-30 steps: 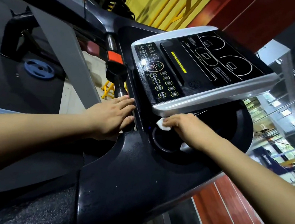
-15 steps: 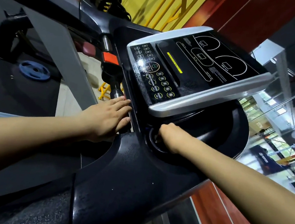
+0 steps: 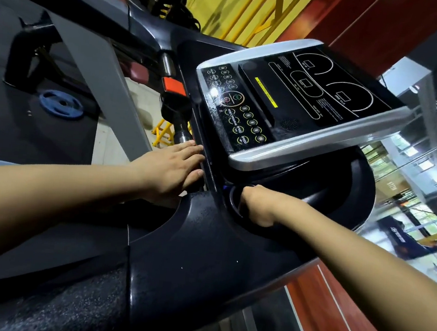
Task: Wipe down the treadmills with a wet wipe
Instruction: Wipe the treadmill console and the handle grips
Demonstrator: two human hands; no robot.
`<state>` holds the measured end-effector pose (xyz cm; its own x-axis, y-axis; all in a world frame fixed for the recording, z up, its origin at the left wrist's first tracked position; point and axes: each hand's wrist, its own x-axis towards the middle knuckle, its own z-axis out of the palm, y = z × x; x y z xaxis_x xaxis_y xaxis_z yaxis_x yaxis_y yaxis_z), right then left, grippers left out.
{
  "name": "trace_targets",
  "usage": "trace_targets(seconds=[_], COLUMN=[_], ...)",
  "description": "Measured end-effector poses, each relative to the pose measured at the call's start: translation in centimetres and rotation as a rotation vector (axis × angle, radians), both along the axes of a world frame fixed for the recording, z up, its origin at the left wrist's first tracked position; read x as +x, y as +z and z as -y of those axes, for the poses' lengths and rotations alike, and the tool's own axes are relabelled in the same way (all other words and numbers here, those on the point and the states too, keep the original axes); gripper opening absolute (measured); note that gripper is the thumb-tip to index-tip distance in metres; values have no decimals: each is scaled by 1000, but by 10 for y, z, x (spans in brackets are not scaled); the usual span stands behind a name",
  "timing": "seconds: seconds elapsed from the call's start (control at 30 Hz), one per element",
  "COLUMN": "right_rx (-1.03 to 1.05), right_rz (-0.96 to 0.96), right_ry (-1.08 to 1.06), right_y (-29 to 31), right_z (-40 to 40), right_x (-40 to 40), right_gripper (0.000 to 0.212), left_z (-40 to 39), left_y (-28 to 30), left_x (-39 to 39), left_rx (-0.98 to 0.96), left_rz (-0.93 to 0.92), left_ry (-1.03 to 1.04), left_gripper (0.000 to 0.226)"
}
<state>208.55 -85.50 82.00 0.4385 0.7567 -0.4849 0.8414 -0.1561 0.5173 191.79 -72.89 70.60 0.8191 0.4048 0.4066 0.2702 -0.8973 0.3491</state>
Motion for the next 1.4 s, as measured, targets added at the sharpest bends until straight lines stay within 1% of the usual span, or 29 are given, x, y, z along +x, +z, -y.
trace_targets(seconds=[0.07, 0.17, 0.2, 0.23, 0.3, 0.33, 0.43, 0.47, 0.57, 0.63, 0.7, 0.73, 0.8, 0.83, 0.9, 0.93, 1.0, 1.03, 1.13, 1.2, 1.23, 1.33, 1.4], right_rx=[74, 393, 477, 537, 561, 555, 634, 665, 796, 794, 758, 734, 654, 596, 511, 511, 553, 573, 601, 597, 597, 632, 719], right_rz=[-97, -315, -360, -390, -450, -476, -584, -589, -530, -546, -560, -559, -616, -640, -573, -513, -406, -403, -442, -483, -507, -573, -589], right_ry=[-37, -145, -155, -146, -100, -98, -144, -128, 15, 56, 90, 145, 248, 261, 245, 233, 212, 186, 127, 93, 95, 162, 211], right_y=[11, 32, 34, 31, 22, 18, 18, 17, 4, -3, -5, -1, 4, 7, 10, 10, 10, 8, 1, 3, 5, 11, 8], right_z=[3, 13, 18, 24, 36, 41, 56, 60, 58, 48, 47, 53, 72, 82, 88, 85, 74, 67, 53, 60, 67, 104, 129], right_x=[-1, -4, -9, -13, -23, -27, -37, -42, -55, -61, -70, -79, -97, -103, -104, -101, -99, -96, -94, -98, -101, -110, -104], right_gripper=[22, 31, 31, 30, 33, 35, 32, 32, 38, 41, 39, 38, 40, 40, 37, 34, 36, 39, 39, 33, 32, 32, 30], left_z=[-1, -3, -3, -4, -7, -9, -11, -10, -6, -3, -2, -1, -2, -3, -3, -2, -3, -4, -8, 2, 8, 29, 43], left_y=[3, 3, 2, 2, 3, 5, 6, 6, 9, 13, 15, 16, 15, 15, 18, 20, 22, 22, 17, 25, 29, 35, 38], left_x=[1, 2, 1, 1, 1, 0, -1, -2, -2, -4, -5, -6, -5, -5, -6, -6, -6, -5, -7, -14, -19, -26, -25], left_rx=[-17, -47, -65, -83, -125, -144, -176, -179, -183, -169, -156, -155, -165, -166, -170, -180, -182, -186, -212, -219, -210, -180, -153], left_rz=[-17, -32, -32, -28, -35, -32, -21, -25, -31, -13, -1, -8, -34, -49, -75, -88, -121, -136, -180, -212, -200, -129, -98], left_ry=[-6, -10, -14, -21, -33, -44, -67, -63, -58, -57, -51, -48, -47, -42, -33, -31, -26, -22, -4, -6, -18, -71, -97], left_gripper=[103, 103, 98, 88, 60, 53, 50, 50, 49, 47, 45, 45, 45, 46, 46, 46, 47, 48, 53, 61, 63, 55, 45])
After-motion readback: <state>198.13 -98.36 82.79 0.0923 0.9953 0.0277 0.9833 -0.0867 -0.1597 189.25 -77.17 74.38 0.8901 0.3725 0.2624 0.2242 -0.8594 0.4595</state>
